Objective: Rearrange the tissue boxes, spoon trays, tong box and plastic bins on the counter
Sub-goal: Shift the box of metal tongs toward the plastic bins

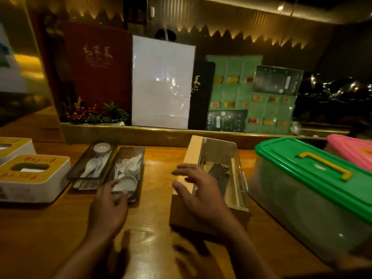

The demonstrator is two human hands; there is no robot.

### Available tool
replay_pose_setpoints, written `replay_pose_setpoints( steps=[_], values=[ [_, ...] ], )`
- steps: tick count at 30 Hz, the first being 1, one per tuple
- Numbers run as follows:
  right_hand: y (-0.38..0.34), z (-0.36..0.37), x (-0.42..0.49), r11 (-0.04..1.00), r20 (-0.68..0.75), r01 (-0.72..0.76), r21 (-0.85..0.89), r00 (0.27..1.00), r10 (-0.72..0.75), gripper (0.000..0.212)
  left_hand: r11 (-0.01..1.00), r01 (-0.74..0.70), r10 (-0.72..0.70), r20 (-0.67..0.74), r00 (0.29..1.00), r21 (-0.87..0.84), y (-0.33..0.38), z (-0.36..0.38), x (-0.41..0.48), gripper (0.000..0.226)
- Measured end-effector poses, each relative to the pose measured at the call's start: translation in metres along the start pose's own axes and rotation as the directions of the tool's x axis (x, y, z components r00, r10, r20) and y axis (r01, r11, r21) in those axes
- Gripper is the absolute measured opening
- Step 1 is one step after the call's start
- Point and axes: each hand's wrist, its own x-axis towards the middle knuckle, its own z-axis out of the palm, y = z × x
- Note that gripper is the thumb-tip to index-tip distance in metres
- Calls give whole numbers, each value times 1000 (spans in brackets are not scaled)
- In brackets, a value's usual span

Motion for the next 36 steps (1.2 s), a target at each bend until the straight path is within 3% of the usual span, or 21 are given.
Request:
replay_pose_setpoints(
  steps=[3, 5, 8, 11, 15, 22, 26, 30, 34, 36],
  values=[
    [12, -37, -18, 987, -104, -97, -129, 991, 84, 28, 989, -133, 139, 103, 985, -69, 32, 14, -43, 42],
    [31, -54, -35, 946, -169, -239, -221, 964, 204, 32, 973, -175, 202, 188, 961, -151, 53, 25, -74, 40],
    [62, -66, -59, 859, -258, -437, -267, 891, 373, 39, 970, -38, 126, 364, 923, -239, 69, 47, -105, 43],
    [82, -75, -83, 827, -300, -536, -167, 827, 475, 42, 952, 119, 48, 522, 852, -281, 82, 67, -130, 72],
    [100, -83, -94, 822, -261, -567, 44, 788, 557, 43, 949, 171, 11, 569, 822, -265, 108, 84, -143, 93],
    [137, -98, -74, 763, -152, -595, 252, 754, 639, 45, 939, 266, -102, 563, 820, -218, 137, 120, -133, 112],
    [167, -104, -59, 760, -3, -577, 299, 796, 606, 46, 944, 271, -186, 378, 907, -186, 135, 145, -109, 126],
    [214, -96, -47, 826, 97, -538, 167, 843, 529, 66, 966, 207, -187, 137, 973, -157, 113, 159, -72, 130],
    [214, -89, -21, 830, 178, -488, 270, 873, 455, 60, 968, 160, -146, 80, 986, -195, 102, 162, -46, 130],
    [226, -87, -9, 857, 165, -476, 195, 878, 450, 66, 974, 141, -133, 55, 990, -175, 101, 166, -40, 129]
  ],
)
